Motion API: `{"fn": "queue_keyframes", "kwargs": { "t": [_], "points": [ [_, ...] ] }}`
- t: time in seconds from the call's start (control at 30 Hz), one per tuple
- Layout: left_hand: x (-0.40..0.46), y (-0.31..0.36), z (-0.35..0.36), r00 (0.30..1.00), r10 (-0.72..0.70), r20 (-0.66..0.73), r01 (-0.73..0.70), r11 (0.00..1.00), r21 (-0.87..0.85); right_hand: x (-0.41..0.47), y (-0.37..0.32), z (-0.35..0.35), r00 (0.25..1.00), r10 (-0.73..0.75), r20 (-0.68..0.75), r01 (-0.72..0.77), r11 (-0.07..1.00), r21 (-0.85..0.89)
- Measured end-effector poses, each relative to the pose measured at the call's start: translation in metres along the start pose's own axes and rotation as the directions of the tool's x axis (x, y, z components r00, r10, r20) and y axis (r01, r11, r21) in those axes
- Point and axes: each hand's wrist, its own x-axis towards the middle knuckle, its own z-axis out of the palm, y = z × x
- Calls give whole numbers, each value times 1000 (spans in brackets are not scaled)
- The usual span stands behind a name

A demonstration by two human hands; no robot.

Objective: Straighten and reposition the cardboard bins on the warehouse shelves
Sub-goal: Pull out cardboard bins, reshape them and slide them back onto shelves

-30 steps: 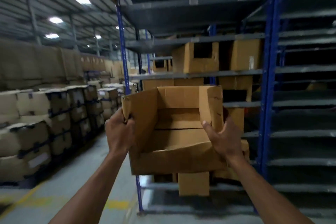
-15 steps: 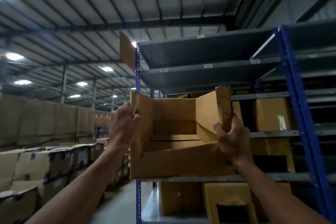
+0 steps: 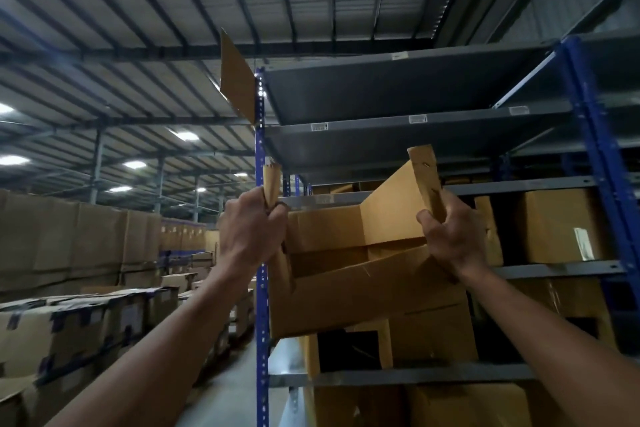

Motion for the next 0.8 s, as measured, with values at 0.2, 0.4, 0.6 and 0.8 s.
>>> {"fn": "queue_keyframes", "kwargs": {
  "t": [0.2,0.4,0.6,0.8],
  "points": [
    [5,-35,32,997,72,-23,-72,997,-15,3,33,44,999,14,-44,-15,1000,-27],
    [22,-59,75,997,49,58,-50,999,9,30,68,90,995,26,-97,-28,999,-19],
    [-22,-120,146,872,114,477,0,972,-233,53,132,147,978,78,-193,-79,997,7],
    [-60,-197,221,922,-26,385,-15,995,103,49,202,223,989,143,-43,-134,977,168]
  ]
}}
